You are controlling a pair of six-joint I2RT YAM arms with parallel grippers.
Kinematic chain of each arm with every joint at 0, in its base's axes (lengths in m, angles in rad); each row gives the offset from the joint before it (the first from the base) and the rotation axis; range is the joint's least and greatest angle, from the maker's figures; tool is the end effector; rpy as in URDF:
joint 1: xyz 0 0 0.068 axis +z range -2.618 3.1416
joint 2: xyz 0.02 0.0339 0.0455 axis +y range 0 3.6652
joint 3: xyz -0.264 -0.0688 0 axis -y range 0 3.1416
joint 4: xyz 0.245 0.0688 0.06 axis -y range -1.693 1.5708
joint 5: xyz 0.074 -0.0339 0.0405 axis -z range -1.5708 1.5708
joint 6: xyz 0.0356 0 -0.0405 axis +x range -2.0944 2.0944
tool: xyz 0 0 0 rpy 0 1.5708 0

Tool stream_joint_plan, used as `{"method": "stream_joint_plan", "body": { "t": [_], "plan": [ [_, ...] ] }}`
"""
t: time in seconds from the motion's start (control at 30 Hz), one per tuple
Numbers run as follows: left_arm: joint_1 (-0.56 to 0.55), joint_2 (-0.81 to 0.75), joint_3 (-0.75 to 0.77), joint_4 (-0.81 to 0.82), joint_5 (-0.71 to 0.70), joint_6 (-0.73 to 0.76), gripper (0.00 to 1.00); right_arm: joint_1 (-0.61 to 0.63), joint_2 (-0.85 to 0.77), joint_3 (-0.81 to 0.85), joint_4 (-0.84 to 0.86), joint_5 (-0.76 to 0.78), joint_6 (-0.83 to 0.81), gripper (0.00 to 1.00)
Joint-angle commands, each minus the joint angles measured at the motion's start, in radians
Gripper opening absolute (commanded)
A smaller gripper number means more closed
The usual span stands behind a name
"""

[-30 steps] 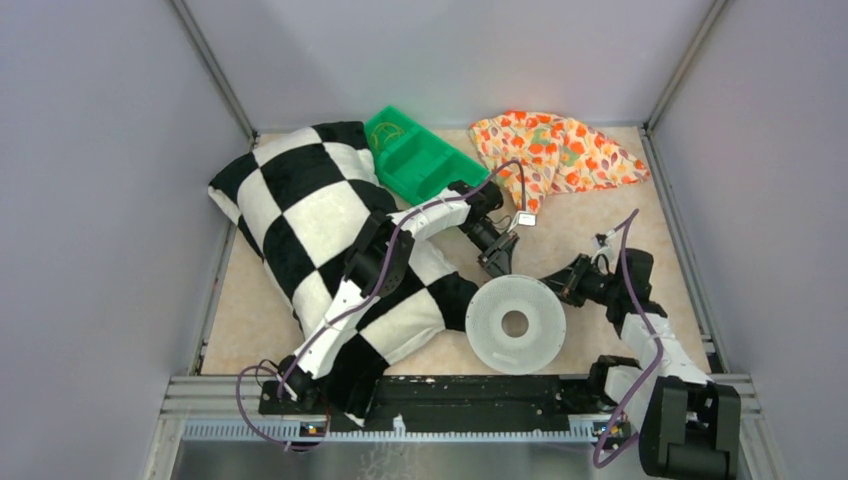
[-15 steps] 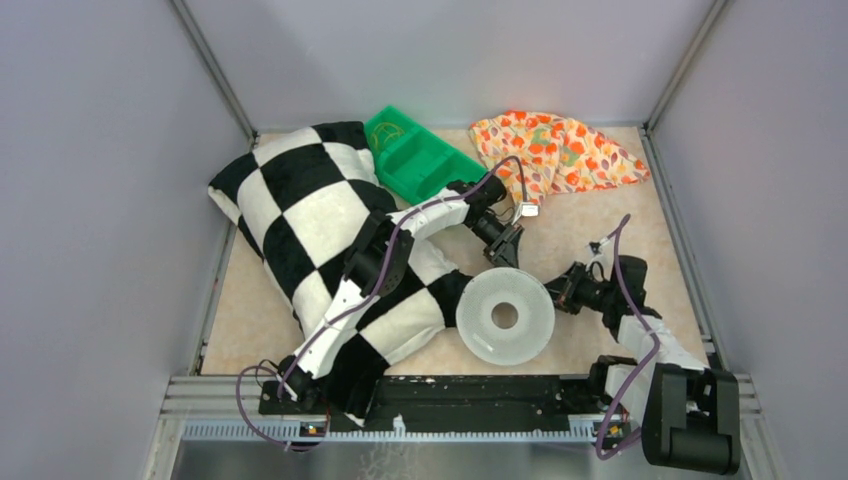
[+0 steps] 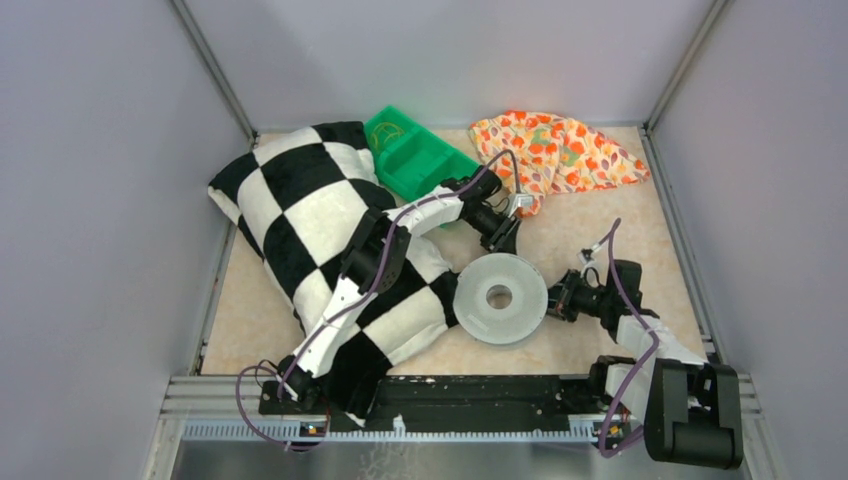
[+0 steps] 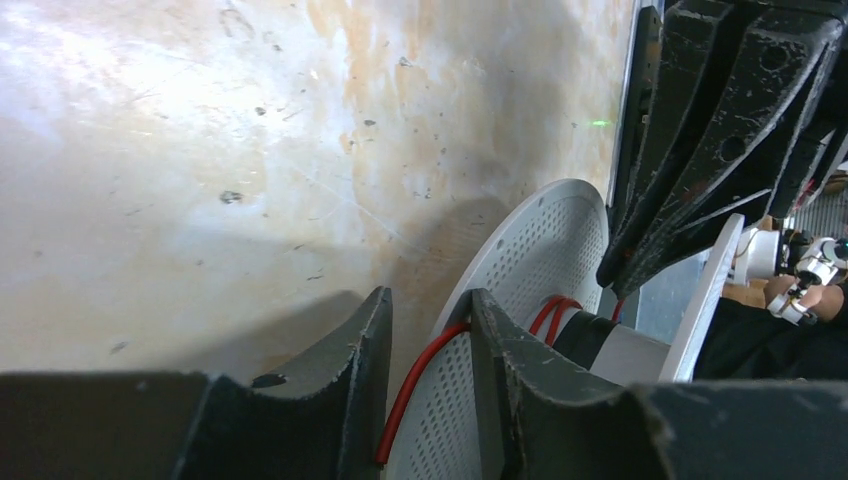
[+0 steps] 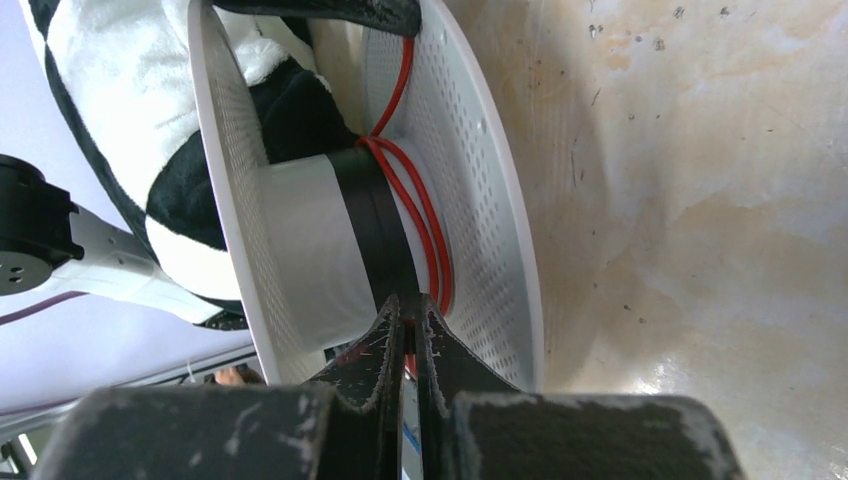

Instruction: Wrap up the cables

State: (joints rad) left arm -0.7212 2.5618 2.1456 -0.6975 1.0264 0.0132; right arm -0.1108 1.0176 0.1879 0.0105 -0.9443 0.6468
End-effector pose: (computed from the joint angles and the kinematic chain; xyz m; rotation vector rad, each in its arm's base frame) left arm 0.3779 -0.3728 0.1310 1.2676 2.3339 -1.6044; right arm 0.1580 0.0114 0.1286 0.4222 2.3202 1.3800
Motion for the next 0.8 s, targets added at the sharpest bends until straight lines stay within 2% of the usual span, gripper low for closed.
{"method": "stream_joint_plan", "body": {
  "t": [0.0, 0.43, 0.47, 0.5, 0.77],
  "plan": [
    [0.005, -0.041, -0.014, 0.091, -0.091, 0.009, 0.41, 0.023, -0.01, -0.002, 0.037, -0.059, 0.007, 0.0],
    [0.005, -0.144, -0.079, 0.069, -0.196, 0.051, 0.66, 0.023, -0.057, -0.01, 0.091, 0.027, 0.085, 0.0],
    [0.003, -0.155, -0.078, 0.063, -0.2, 0.063, 0.77, 0.023, -0.048, -0.01, 0.099, 0.027, 0.084, 0.0],
    [0.0, -0.166, -0.077, 0.059, -0.211, 0.074, 0.81, 0.023, -0.041, -0.01, 0.107, 0.027, 0.085, 0.0],
    [-0.012, -0.223, -0.065, 0.076, -0.278, 0.07, 0.89, 0.024, 0.01, 0.013, 0.126, 0.033, 0.065, 0.0]
  ]
}}
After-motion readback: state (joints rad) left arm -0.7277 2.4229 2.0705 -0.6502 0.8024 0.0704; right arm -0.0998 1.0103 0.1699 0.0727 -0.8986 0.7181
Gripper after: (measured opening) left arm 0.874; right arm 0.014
